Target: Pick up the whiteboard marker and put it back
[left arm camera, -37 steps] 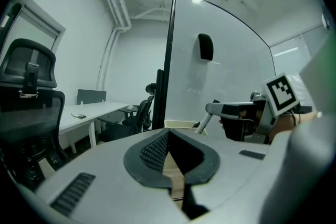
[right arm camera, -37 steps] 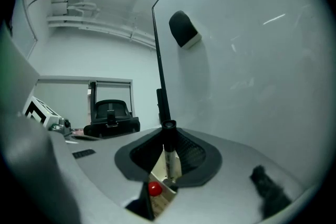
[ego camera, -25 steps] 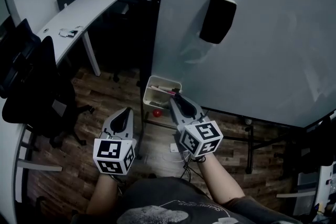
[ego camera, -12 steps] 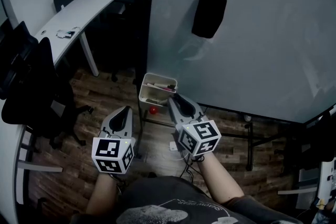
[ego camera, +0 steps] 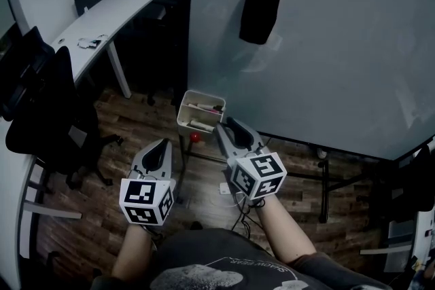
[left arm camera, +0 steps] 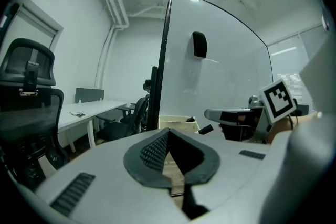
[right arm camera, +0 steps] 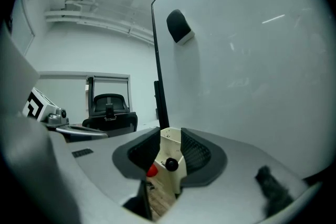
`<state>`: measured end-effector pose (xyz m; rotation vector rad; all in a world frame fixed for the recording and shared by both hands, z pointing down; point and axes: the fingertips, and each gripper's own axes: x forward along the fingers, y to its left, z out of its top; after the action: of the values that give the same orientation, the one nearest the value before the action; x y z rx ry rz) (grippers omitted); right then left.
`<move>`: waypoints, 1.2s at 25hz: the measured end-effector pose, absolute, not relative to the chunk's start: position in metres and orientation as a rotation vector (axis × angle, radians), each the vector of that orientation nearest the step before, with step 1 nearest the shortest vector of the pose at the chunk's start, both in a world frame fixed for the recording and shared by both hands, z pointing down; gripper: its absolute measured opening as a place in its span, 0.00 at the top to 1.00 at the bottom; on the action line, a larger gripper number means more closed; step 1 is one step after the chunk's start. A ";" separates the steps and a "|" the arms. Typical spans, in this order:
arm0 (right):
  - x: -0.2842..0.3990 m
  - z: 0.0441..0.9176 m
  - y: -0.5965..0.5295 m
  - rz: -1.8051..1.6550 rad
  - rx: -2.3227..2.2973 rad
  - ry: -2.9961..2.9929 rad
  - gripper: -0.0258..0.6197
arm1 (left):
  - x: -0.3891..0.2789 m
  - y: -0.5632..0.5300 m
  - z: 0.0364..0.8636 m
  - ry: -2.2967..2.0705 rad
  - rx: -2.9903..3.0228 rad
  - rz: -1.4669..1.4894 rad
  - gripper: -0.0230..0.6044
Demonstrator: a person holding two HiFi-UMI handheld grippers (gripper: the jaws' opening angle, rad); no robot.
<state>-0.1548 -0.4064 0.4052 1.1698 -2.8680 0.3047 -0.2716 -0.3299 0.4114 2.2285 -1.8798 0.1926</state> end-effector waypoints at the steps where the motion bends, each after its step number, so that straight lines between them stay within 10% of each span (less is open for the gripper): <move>1: -0.152 0.404 -0.404 0.306 1.169 -2.872 0.79 | -0.269 -0.328 0.411 -1.884 2.227 0.191 0.94; 30: -0.002 0.387 -0.281 0.352 1.200 -2.905 0.90 | -0.127 -0.218 0.389 -1.901 2.262 0.176 0.94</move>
<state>-0.0019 -0.2808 0.3866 1.1995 -2.9045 0.3517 -0.1266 -0.2184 0.3894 2.2622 -1.9006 0.1757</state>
